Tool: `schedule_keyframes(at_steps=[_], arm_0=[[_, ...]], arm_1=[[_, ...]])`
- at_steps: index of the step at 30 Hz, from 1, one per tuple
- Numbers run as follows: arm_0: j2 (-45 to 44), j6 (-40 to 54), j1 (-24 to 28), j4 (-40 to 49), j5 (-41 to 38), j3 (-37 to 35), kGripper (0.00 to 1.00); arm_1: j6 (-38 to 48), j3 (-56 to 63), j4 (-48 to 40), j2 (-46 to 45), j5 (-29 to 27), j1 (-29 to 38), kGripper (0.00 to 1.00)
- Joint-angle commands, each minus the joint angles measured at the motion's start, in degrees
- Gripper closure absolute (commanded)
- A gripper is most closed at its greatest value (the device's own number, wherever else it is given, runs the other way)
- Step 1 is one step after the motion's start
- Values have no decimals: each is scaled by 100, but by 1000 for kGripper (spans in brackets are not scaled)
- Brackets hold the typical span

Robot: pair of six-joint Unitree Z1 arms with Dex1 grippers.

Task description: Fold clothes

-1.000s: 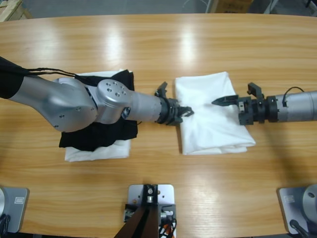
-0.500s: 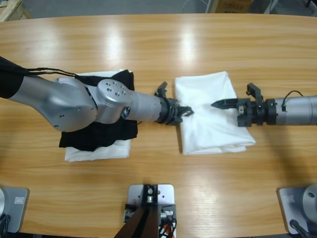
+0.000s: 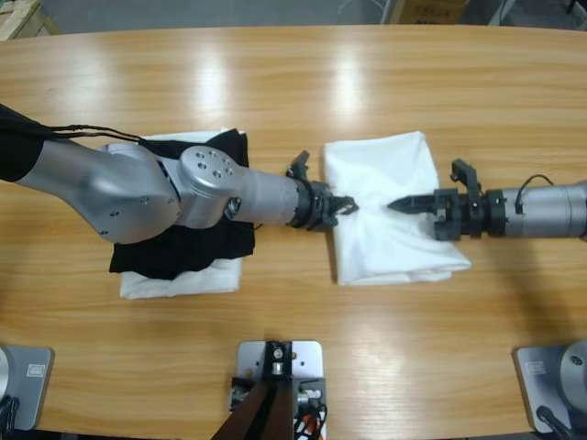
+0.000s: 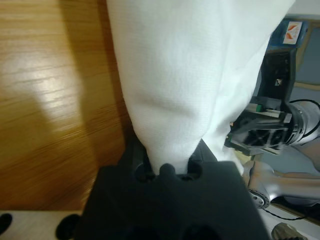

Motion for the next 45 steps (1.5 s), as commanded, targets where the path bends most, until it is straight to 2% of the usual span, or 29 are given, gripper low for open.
schedule_keyframes(at_steps=[1,8,11,16,18,22,25,30,37,42,45], arm_0=[[300,-27,13,9,-15,234,1000],[230,-27,-4,0,-15,357,1000],[210,-27,-6,-30,-6,378,1000],[-97,135,15,81,11,71,1000],[-333,393,62,279,11,-135,1000],[-894,1084,164,1153,8,-529,1000],[-1359,1582,203,1912,34,-634,1000],[-2135,1998,279,2858,175,-641,1000],[-3170,2237,511,4085,379,-506,1000],[-3834,2116,674,4380,612,280,1000],[-4265,2102,859,4386,679,790,1000]], arm_1=[[-240,279,-180,-267,-691,90,1000],[-437,242,-569,-288,-751,90,1000],[-458,236,-716,-307,-545,90,1000],[-296,265,-700,-765,-412,178,1000],[-165,233,-229,-1283,-452,338,1000],[-135,-351,1597,-2419,-703,860,1000],[-133,-936,2615,-2860,-932,1208,1000],[-28,-1720,3300,-2828,-1176,1744,1000],[238,-3304,4206,-2299,-1466,2567,1000],[303,-4074,4589,-1942,-1582,2862,1000],[417,-4548,4742,-1643,-1744,3289,1000]])
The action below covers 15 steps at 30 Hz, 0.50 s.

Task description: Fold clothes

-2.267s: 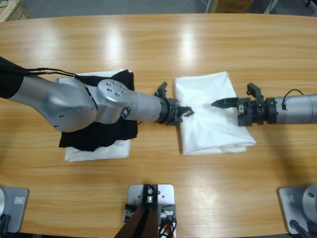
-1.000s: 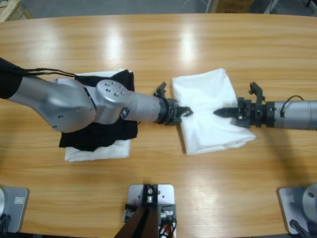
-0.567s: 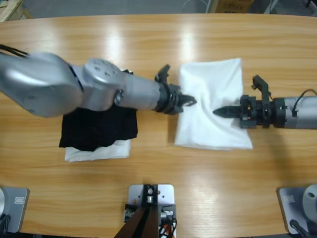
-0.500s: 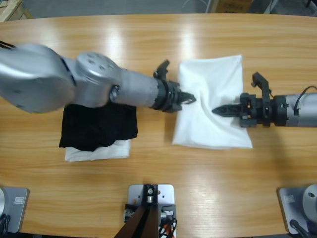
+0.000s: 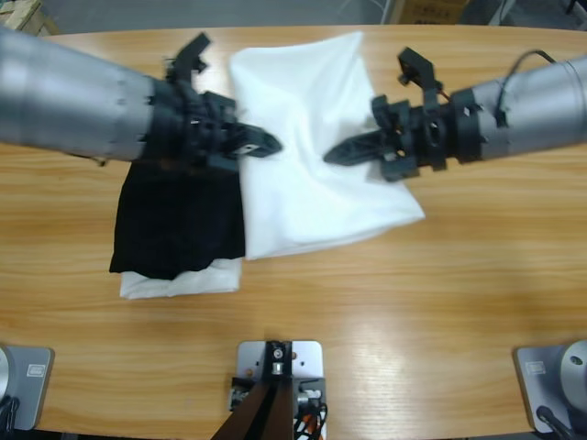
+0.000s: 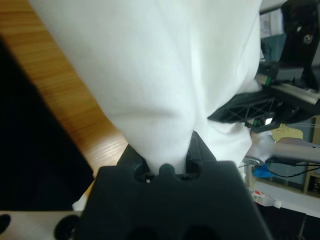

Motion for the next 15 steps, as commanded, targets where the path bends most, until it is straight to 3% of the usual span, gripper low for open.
schedule_keyframes(at_steps=[1,7,15], arm_0=[[-1018,-27,353,205,200,1241,1000],[-1651,314,968,467,142,1600,1000],[-1873,1036,1452,842,-113,1837,1000]], arm_1=[[271,-1084,454,840,-412,817,1000],[294,-2148,962,1531,-496,1422,1000],[294,-3058,1394,2221,-496,1678,1000]])
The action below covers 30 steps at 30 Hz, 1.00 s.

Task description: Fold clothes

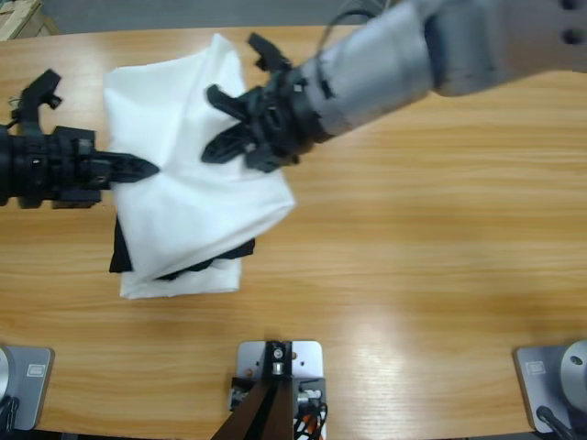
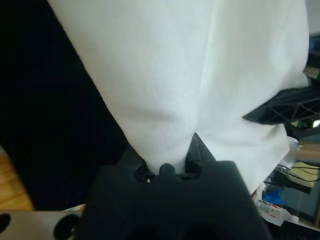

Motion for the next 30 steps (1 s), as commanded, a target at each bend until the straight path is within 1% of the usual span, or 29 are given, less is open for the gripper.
schedule_keyframes(at_steps=[1,4,9,12,14,18,24,27,30], arm_0=[[-177,801,358,428,-233,342,1000],[-175,1237,542,535,-233,474,1000],[-187,2116,1080,616,-233,666,1000],[38,2548,1451,599,-215,604,1000],[312,2705,1586,498,-198,523,1000],[841,2875,1602,426,-250,253,1000],[1351,2886,1602,370,-303,226,1000],[1462,2884,1602,353,-303,226,1000],[1511,2872,1627,328,-303,203,1000]], arm_1=[[54,-660,383,820,-61,241,1000],[46,-902,502,1047,-61,296,1000],[46,-1261,630,1353,-93,364,1000],[39,-1380,741,1450,-109,364,1000],[35,-1410,790,1481,-114,364,1000],[-14,-1400,968,1495,-124,364,1000],[-21,-1408,1277,1451,-221,364,1000],[-14,-1410,1469,1390,-407,380,1000],[28,-1398,1585,1253,-752,414,1000]])
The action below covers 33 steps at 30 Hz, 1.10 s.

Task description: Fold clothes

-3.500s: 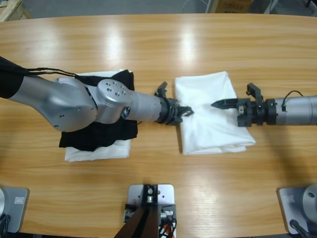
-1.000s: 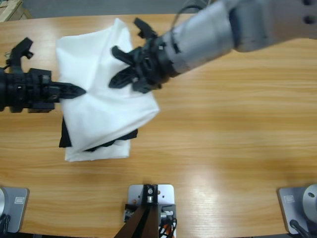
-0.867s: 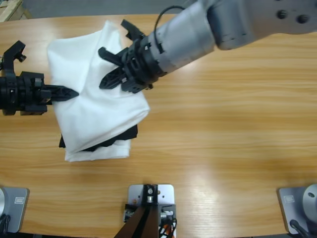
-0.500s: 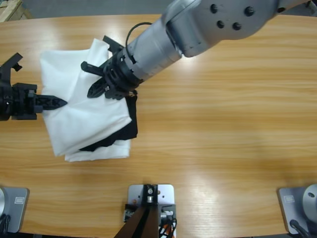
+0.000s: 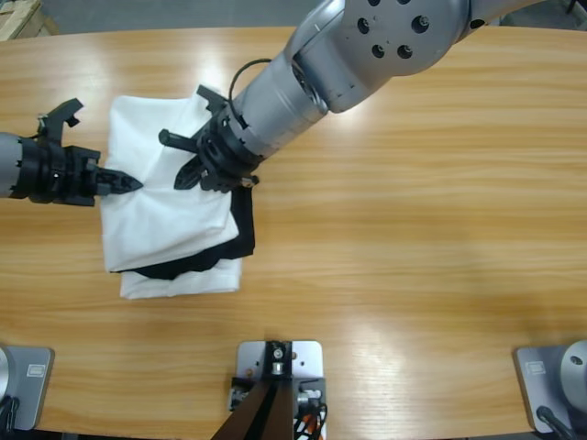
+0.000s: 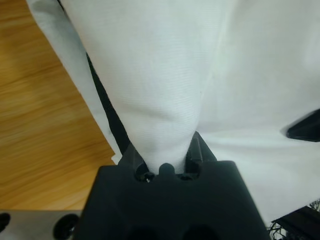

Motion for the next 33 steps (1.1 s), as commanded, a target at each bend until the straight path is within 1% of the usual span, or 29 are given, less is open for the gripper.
schedule_keyframes(at_steps=[1,2,3,4,5,7,10,15,17,18,19,20,21,23,25,26,27,29,33], arm_0=[[478,66,200,-59,31,51,1000],[490,75,207,-59,31,47,1000],[500,77,207,-59,24,30,646],[476,195,207,-53,22,26,127],[400,258,207,-39,35,30,13],[64,223,206,-23,71,39,4],[-618,188,207,36,214,19,4],[-1259,152,207,474,544,-79,4],[-1428,152,160,829,659,-272,28],[-1500,151,86,1001,688,-410,91],[-1560,142,-28,1084,694,-503,181],[-1605,115,-162,1093,699,-533,261],[-1605,31,-290,1093,699,-524,338],[-1509,-11,-735,1035,699,-406,459],[-1344,-25,-1195,919,690,-318,615],[-1263,-73,-1380,834,690,-278,784],[-1173,-118,-1489,720,694,-213,990],[-1043,-175,-1612,420,829,47,1000],[-720,-421,-1654,321,1147,313,1000]], arm_1=[[53,60,398,-104,-629,73,1000],[58,59,393,-154,-700,84,975],[72,50,395,-214,-775,110,523],[58,46,388,-299,-925,138,81],[44,45,398,-390,-1044,156,0],[6,36,518,-631,-1324,157,0],[-40,29,706,-1004,-1542,157,0],[-51,-1,992,-1236,-1635,159,0],[-103,-50,1253,-1239,-1758,159,0],[-288,-70,1346,-1239,-1865,157,32],[-467,-115,1349,-1227,-1814,157,341],[-705,-244,1339,-1153,-1610,152,779],[-907,-407,1340,-1056,-1417,110,990],[-1225,-692,1339,-831,-969,-41,1000],[-1416,-950,1353,-575,-424,-192,1000],[-1429,-1052,1354,-450,-197,-240,1000],[-1430,-1174,1398,-327,-85,-254,1000],[-1429,-1334,1418,-40,200,-300,1000],[-1422,-1467,1402,535,624,-317,1000]])
